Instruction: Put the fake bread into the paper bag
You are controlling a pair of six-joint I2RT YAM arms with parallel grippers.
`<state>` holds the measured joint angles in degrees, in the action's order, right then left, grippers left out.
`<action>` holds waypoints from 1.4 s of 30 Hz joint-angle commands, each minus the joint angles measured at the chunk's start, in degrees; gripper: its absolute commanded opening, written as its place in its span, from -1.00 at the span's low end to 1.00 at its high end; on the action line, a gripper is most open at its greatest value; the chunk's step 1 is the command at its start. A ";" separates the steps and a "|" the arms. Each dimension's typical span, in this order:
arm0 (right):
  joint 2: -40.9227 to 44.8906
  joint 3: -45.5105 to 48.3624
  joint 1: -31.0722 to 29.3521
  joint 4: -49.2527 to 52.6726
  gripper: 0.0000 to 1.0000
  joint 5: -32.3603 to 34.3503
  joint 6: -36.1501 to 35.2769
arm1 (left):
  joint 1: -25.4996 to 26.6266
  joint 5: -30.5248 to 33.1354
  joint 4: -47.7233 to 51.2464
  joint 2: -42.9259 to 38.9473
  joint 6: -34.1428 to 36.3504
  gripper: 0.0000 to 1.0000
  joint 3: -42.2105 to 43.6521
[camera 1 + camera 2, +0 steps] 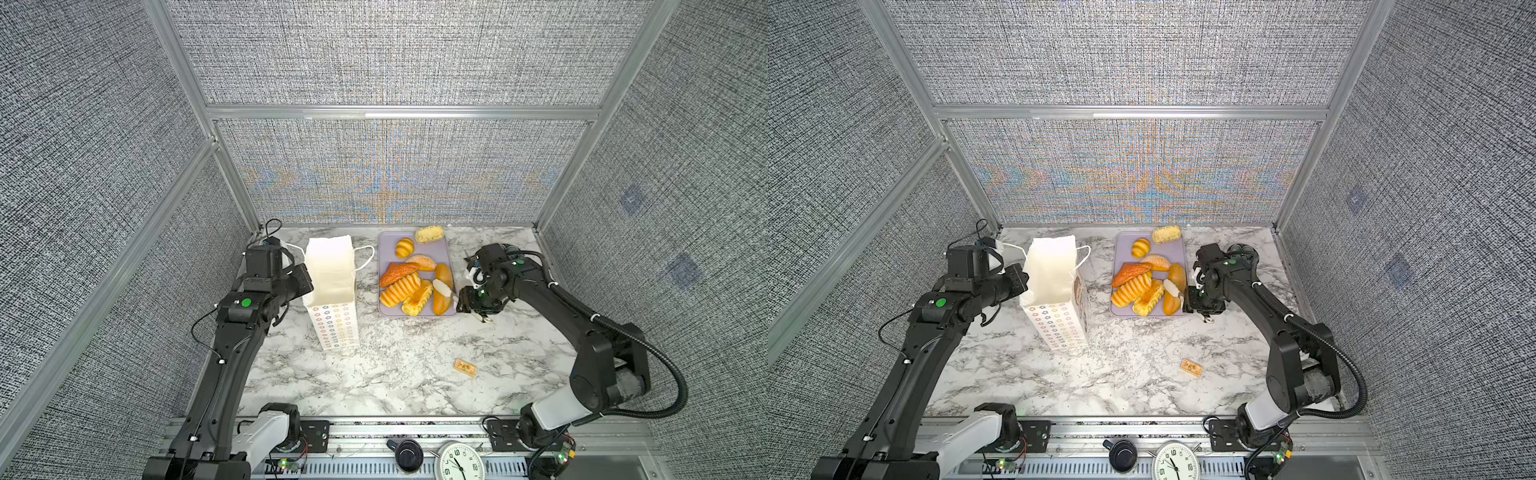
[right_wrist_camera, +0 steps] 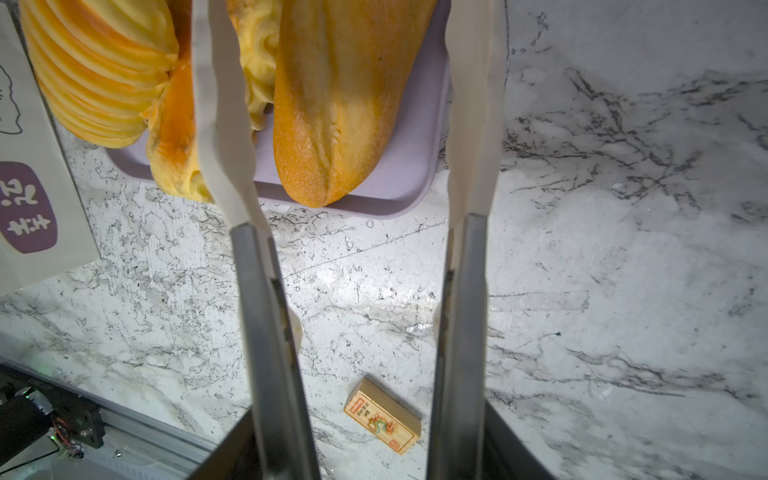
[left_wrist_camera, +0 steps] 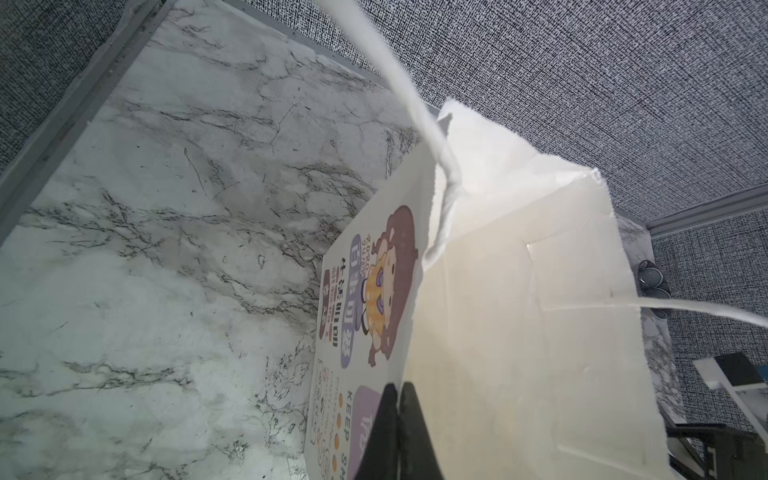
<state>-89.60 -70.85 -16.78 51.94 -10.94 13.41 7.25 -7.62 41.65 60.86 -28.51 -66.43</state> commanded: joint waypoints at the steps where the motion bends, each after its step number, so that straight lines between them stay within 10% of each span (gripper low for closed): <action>1: -0.76 -1.00 0.02 -0.79 0.19 0.04 0.40 | -0.04 -0.40 -1.59 0.24 1.33 -1.00 -0.80; 42: -7.10 -2.16 -0.07 -5.27 0.04 -0.84 2.61 | -0.03 -3.08 3.25 2.50 5.70 -1.00 -7.31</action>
<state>-97.51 -73.30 -16.80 47.37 -11.77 15.79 7.25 -10.48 45.15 63.59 -22.96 -73.69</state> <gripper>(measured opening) 0.523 0.049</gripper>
